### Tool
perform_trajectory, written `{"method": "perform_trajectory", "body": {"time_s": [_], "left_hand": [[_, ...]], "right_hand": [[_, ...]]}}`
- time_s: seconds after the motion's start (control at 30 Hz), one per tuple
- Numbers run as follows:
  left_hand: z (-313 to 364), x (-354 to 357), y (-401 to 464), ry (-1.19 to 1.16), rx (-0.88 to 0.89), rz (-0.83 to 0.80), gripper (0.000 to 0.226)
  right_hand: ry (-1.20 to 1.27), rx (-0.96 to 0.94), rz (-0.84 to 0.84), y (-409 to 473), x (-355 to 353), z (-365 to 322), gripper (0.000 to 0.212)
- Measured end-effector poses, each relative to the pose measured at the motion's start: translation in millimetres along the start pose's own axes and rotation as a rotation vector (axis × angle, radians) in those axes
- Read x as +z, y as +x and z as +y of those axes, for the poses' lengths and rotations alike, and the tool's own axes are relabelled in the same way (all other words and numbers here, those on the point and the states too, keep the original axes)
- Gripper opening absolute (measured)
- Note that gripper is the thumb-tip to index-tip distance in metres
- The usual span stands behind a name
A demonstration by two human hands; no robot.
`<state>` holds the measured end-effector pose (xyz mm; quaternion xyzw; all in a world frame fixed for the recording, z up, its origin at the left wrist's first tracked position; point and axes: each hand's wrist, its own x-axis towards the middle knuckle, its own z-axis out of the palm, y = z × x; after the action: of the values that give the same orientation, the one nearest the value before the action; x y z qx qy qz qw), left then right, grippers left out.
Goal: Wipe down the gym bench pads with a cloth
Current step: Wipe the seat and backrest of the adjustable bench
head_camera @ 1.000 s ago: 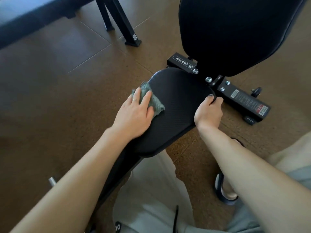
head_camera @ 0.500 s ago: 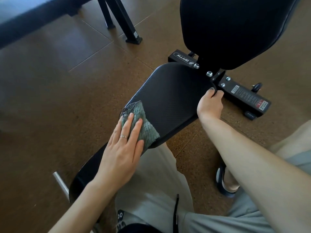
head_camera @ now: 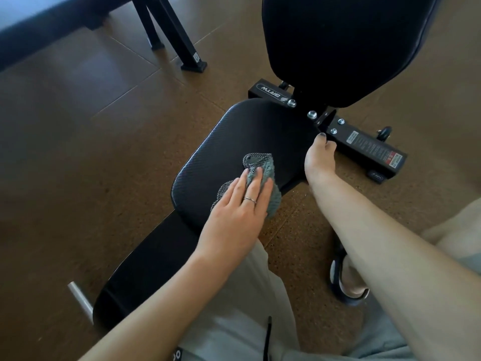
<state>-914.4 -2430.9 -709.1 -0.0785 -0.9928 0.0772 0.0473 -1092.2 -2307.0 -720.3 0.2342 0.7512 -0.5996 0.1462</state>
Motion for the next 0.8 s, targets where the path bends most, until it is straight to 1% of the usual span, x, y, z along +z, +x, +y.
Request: {"method": "perform_trajectory", "body": {"time_s": [0.1, 0.17, 0.23, 0.33, 0.43, 0.5, 0.57, 0.63, 0.7, 0.8], "left_hand": [[-15, 1, -27, 0.001, 0.058, 0.015, 0.070], [-25, 1, -45, 0.003, 0.103, 0.016, 0.068], [-29, 0, -48, -0.008, 0.091, 0.001, 0.071], [-12, 0, -9, -0.026, 0.066, -0.041, 0.079], [14, 4, 53, -0.087, 0.065, -0.028, 0.077], [32, 6, 96, -0.127, 0.053, -0.025, 0.073], [47, 8, 129, -0.115, 0.041, -0.080, 0.075], [51, 10, 144, -0.112, 0.044, -0.080, 0.076], [43, 11, 132, -0.110, 0.053, -0.033, 0.072], [21, 4, 81, -0.085, 0.109, -0.055, 0.073]], "right_hand": [[0.116, 0.101, -0.071, -2, -3, 1, 0.058], [0.201, 0.201, -0.104, -2, -9, 2, 0.066], [0.355, 0.305, -0.124, 0, -17, 5, 0.068], [0.543, 0.336, -0.165, 3, -30, 6, 0.054], [0.643, 0.351, -0.228, 5, -40, 9, 0.058], [0.694, 0.371, -0.238, 7, -45, 13, 0.061], [0.731, 0.393, -0.231, 7, -49, 13, 0.062], [0.754, 0.398, -0.217, 9, -51, 12, 0.062], [0.748, 0.415, -0.216, 9, -49, 11, 0.063], [0.686, 0.416, -0.195, 11, -47, 10, 0.064]]}}
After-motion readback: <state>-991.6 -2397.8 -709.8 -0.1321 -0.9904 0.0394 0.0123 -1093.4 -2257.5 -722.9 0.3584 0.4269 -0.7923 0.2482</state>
